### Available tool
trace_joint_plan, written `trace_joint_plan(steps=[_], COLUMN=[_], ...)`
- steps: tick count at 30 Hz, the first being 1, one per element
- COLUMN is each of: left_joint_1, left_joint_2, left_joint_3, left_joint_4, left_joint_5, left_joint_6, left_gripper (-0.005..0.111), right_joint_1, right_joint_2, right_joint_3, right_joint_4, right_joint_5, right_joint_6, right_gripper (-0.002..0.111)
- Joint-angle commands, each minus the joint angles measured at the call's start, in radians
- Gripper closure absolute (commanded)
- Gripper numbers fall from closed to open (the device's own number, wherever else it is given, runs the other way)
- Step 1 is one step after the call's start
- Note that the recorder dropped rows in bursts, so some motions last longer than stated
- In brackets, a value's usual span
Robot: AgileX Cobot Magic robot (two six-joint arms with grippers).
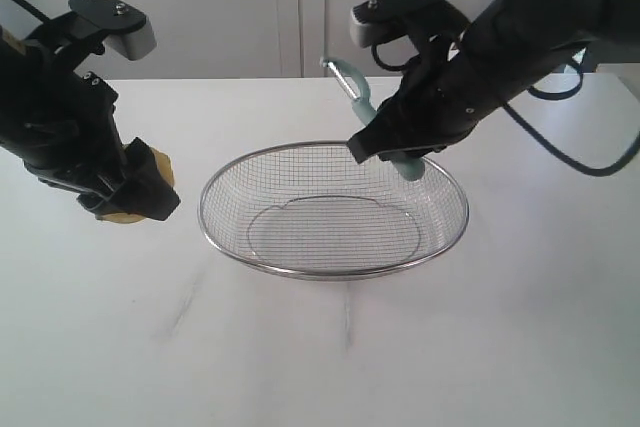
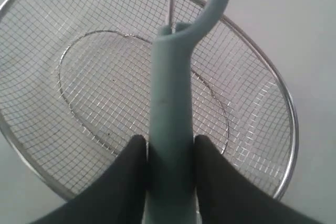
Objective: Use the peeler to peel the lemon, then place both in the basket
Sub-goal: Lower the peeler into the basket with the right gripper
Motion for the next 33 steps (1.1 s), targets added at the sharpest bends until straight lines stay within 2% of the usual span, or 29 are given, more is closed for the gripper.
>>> trace_joint_plan(steps=[1, 15, 33], left_joint_1=[-0.007, -0.007, -0.007], left_joint_2=[-0.013, -0.013, -0.013], left_joint_3=[-0.007, -0.007, -0.007], left_joint_4=[-0.015, -0.015, -0.015], left_joint_5=[0.002, 0.002, 0.002], left_joint_6=[-0.005, -0.001, -0.001], left_gripper=[0.107, 0.107, 0.107], right_joint_1=[-0.002, -0.002, -0.002], right_joint_2=[0.100, 0.262, 0.322], right_joint_3=[-0.029, -0.029, -0.029], right_joint_4=[-0.009, -0.046, -0.051], right_joint_5=[-0.065, -0.181, -0.171], right_joint_6=[0.006, 0.004, 0.004], right_gripper=[0.108, 0.108, 0.108])
